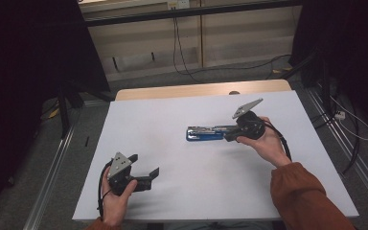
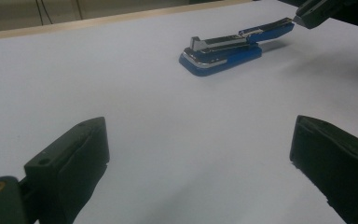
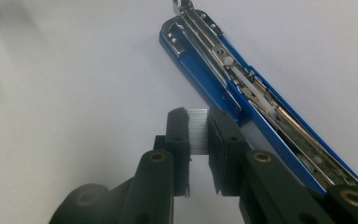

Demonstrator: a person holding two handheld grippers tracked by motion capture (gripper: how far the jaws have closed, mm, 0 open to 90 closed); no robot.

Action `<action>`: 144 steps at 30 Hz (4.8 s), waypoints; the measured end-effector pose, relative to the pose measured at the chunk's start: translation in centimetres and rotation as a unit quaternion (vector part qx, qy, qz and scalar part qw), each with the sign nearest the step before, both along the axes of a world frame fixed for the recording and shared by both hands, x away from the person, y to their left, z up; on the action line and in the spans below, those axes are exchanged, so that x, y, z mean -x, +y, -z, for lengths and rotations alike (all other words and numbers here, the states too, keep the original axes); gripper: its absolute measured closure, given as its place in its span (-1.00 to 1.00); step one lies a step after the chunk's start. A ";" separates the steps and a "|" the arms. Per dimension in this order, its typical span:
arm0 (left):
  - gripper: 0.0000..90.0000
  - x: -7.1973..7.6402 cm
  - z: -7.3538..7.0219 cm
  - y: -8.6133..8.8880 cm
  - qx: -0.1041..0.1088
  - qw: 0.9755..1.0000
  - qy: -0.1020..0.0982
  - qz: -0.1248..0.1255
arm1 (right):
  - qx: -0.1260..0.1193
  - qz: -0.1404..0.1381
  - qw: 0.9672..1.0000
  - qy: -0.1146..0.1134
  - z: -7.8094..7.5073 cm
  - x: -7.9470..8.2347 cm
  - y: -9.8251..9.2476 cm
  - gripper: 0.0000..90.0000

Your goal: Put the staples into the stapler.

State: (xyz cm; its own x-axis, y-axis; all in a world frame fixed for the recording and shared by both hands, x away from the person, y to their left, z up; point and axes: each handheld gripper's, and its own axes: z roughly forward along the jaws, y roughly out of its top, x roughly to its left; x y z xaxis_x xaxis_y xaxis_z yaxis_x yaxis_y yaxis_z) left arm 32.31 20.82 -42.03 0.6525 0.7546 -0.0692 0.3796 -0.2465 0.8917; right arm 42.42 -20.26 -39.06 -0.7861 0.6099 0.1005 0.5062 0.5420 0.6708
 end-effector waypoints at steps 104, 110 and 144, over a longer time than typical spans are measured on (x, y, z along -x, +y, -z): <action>-0.89 -0.1 -0.1 0.2 0.002 1.000 0.002 0.004 | 0.035 -0.147 0.987 -0.048 1.1 -9.5 7.9 0.76; -0.89 -0.1 -0.1 0.2 0.002 1.000 0.002 0.004 | 0.035 -0.166 0.984 -0.056 1.2 -9.5 8.2 0.76; -0.89 -0.1 -0.1 0.3 0.004 1.000 0.000 0.004 | 0.069 -0.217 0.972 -0.057 1.9 -9.5 9.5 0.76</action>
State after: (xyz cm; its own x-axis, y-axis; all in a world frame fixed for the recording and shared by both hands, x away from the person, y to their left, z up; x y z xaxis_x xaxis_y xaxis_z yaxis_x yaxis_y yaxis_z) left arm 32.38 21.07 -41.93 0.6581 0.7492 -0.0746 0.3775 -0.2426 0.8937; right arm 51.96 -10.71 -40.95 -0.9738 0.2192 -0.0604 0.1366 0.7764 0.6153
